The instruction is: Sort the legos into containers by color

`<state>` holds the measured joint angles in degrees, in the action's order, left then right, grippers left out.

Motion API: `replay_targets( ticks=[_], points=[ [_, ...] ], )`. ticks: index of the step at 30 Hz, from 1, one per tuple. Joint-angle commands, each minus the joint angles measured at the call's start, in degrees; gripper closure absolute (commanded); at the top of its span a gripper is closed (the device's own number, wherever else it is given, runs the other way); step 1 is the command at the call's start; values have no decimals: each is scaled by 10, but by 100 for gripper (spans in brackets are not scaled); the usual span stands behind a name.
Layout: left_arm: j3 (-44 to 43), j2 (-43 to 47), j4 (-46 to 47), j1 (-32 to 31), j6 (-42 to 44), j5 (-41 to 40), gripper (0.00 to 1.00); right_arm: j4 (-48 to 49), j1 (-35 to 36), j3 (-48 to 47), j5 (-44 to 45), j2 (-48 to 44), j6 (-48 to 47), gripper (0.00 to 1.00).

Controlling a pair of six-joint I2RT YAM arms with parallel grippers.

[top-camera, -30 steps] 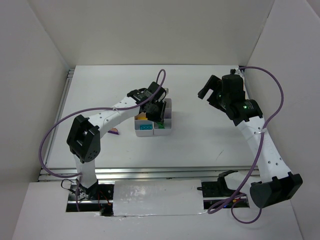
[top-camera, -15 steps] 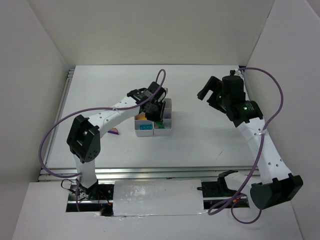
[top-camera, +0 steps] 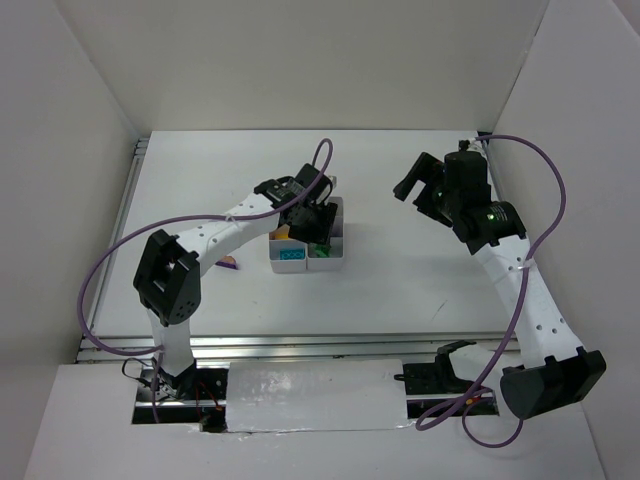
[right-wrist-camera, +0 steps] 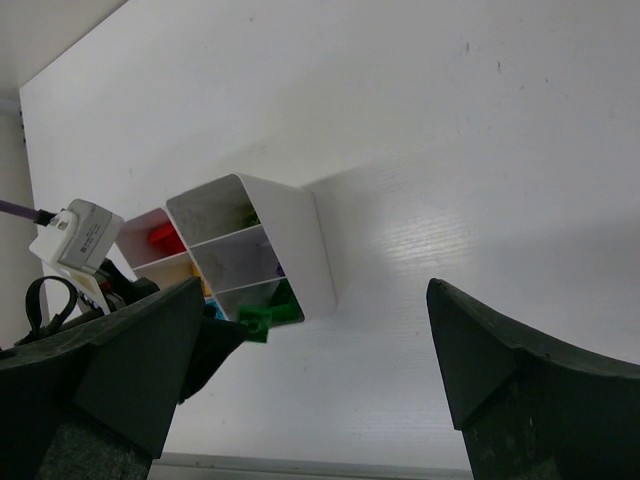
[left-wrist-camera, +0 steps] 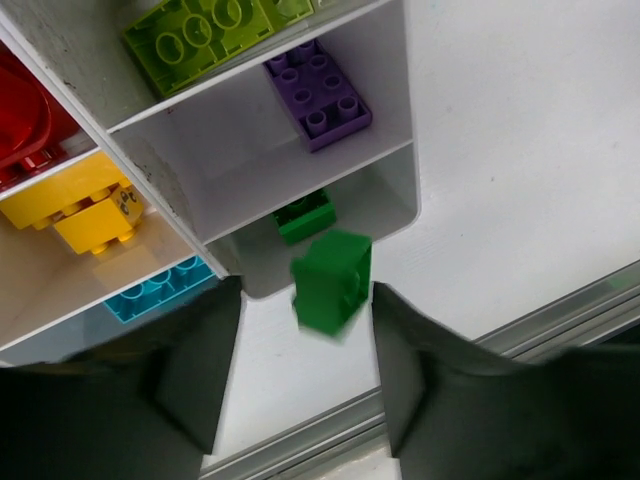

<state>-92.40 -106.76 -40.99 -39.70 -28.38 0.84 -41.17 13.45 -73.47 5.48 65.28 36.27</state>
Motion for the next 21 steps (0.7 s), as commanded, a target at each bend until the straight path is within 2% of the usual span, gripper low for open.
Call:
replay_targets(
  ticks=[1,3,4,8,11,15,16,17,19,21],
  points=[
    [8,9,20,-4,8,7,31,14,-4,-11,-1,-2,-9,0],
    [10,10,21,-4,5,5,25,14,-3,-13,-4,0,-9,0],
    [12,15,27,-4,4,3,17,16,-4,-13,-6,1,-9,0],
    [6,32,28,-5,-4,-6,15,15,-4,-18,-11,6,-9,0],
    [12,69,22,-3,-21,-80,11,17,-4,-17,-15,8,-9,0],
    [27,120,-36,2,-82,-239,6,21,-4,-17,-28,13,-12,0],
    [33,140,-55,6,-98,-314,1,21,-4,-17,-33,14,-13,0],
    [41,150,-72,20,-128,-340,1,22,-4,-17,-34,15,-16,0],
    [84,181,-98,67,-149,-354,1,24,-4,-14,-37,14,-17,0],
    [131,206,-96,114,-171,-325,1,24,-3,-14,-41,15,-18,0]
  ],
)
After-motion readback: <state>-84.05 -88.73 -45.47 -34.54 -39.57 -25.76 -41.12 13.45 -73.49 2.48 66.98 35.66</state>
